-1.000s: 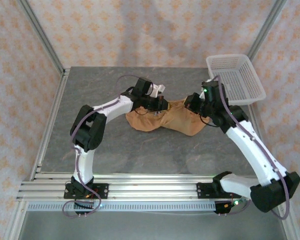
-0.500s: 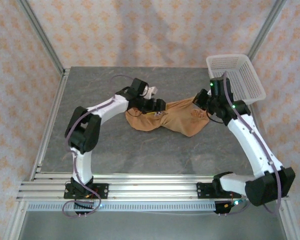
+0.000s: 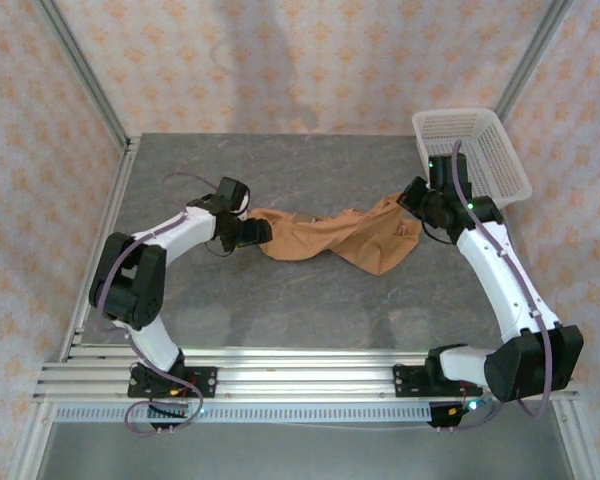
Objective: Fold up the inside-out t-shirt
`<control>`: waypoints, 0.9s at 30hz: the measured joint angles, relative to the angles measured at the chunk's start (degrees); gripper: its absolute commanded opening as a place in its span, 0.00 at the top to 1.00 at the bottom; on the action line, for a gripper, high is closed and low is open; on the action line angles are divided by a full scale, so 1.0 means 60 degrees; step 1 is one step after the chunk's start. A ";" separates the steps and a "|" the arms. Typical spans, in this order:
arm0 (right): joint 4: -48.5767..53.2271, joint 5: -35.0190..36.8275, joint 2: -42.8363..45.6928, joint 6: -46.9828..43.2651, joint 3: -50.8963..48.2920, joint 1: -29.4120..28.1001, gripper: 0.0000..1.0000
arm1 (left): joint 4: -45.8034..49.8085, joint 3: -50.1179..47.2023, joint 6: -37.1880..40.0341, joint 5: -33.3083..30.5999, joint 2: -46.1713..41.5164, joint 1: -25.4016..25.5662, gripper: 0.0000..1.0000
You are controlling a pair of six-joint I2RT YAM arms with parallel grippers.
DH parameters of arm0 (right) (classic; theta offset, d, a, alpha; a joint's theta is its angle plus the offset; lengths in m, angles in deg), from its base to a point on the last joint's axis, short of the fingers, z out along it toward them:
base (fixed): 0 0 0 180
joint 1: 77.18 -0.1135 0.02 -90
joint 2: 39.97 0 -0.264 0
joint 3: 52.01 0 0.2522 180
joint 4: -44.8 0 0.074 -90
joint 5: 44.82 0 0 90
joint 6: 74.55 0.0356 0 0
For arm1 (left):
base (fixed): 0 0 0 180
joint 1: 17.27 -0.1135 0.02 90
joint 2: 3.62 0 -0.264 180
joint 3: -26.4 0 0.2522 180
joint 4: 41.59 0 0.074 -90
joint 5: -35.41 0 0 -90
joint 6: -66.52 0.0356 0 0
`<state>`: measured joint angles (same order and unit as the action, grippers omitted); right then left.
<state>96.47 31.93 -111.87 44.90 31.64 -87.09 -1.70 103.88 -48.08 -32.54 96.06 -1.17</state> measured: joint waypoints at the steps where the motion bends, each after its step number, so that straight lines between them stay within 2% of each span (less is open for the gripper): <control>1: 0.0000 0.0000 0.0000 -0.0007 0.0000 0.0000 1.00 | -0.0102 0.0022 -0.0066 0.0025 0.0164 0.0004 0.28; 2: -0.0004 0.0000 0.0000 -0.0025 0.0000 0.0000 1.00 | -0.0189 0.0062 -0.0117 0.0076 0.0324 0.0000 0.31; 3: 0.0000 0.0000 0.0000 -0.0033 0.0000 0.0000 1.00 | -0.0310 0.0127 -0.0182 0.0153 0.0517 0.0000 0.39; 5: -0.0004 0.0000 0.0000 -0.0062 0.0000 0.0000 1.00 | -0.0561 0.0288 -0.0361 0.0313 0.0914 0.0004 0.67; 7: -0.0004 0.0004 0.0000 -0.0124 0.0000 0.0004 1.00 | -0.0725 0.0510 -0.0459 0.0455 0.1311 0.0004 1.00; 11: 0.0018 0.0029 0.0000 -0.0255 0.0091 0.0127 1.00 | -0.0681 0.0943 -0.0474 0.0506 0.1530 -0.0022 1.00; 15: 0.0229 0.0157 0.0000 -0.0459 0.0892 0.0430 1.00 | 0.0164 0.1559 -0.0390 0.0055 0.0747 -0.0193 1.00; 22: 0.0652 0.0474 -0.0018 -0.0831 0.3912 0.0627 1.00 | 0.1810 0.4084 -0.0040 -0.1723 -0.2630 -0.0528 1.00; 27: 0.1020 0.0470 0.0295 -0.0973 0.5574 0.0623 1.00 | 0.2131 0.5078 0.0142 -0.2204 -0.4932 -0.0543 1.00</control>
<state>102.59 34.75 -110.10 39.07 65.08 -83.36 11.09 134.35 -47.23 -45.77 66.46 -4.43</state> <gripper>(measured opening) 0.041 0.059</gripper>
